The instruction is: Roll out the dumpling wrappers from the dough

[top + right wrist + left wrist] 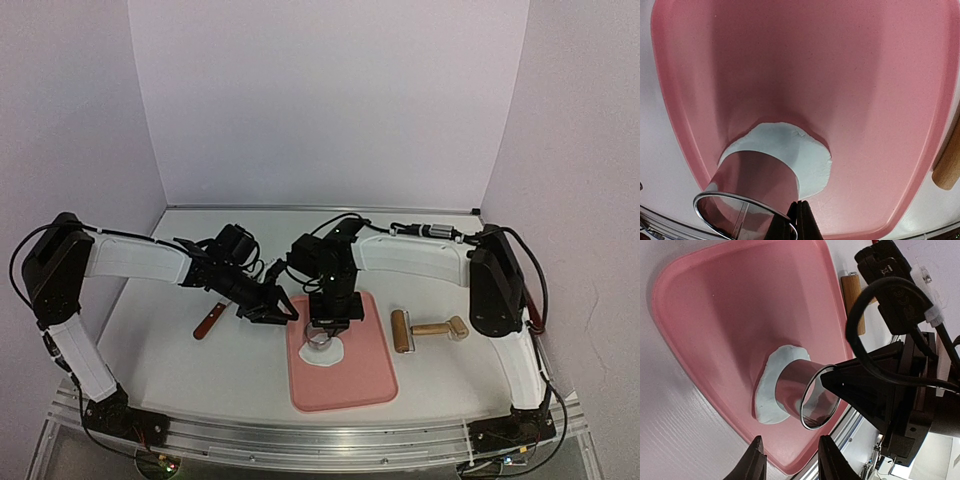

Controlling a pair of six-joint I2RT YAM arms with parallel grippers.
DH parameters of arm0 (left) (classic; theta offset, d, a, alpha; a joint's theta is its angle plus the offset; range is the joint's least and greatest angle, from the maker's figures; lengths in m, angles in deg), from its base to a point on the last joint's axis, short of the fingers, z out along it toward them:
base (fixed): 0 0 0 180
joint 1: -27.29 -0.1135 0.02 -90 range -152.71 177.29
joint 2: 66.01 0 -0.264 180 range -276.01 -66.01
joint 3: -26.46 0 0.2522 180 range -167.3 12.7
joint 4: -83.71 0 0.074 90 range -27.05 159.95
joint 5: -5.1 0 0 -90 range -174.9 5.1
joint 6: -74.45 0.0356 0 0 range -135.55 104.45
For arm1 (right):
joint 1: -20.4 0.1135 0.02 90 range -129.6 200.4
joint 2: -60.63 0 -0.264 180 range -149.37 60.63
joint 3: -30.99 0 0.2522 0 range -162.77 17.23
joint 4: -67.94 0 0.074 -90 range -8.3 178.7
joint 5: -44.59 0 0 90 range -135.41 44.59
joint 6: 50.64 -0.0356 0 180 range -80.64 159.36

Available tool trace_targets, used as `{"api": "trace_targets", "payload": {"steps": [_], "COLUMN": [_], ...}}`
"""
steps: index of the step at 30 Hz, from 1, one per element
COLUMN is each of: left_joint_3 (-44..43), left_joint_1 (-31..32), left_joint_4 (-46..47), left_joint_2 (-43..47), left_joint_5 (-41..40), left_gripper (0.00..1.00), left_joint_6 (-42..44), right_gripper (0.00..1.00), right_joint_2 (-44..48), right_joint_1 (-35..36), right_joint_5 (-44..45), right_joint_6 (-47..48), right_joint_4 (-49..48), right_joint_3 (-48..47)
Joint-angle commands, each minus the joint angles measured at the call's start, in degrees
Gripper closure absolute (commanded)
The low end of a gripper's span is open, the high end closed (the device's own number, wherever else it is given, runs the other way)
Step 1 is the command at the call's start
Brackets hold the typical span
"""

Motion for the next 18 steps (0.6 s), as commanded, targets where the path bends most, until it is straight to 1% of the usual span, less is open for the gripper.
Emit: {"api": "trace_targets", "payload": {"steps": [1,18], "left_joint_3": [-2.7,-3.6], "left_joint_1": [0.8,2.5], "left_joint_4": [2.5,2.3], "left_joint_2": [-0.7,-2.2], "left_joint_5": [1.1,0.2], "left_gripper": [0.67,0.71], "left_joint_6": [-0.4,-0.9], "right_gripper": [1.0,1.0], "right_joint_2": [-1.8,-2.9], "right_joint_1": [-0.1,-0.5], "right_joint_5": [0.7,-0.4], "right_joint_6": [-0.4,1.0], "right_joint_4": [0.7,0.1], "right_joint_3": [-0.2,0.5]}}
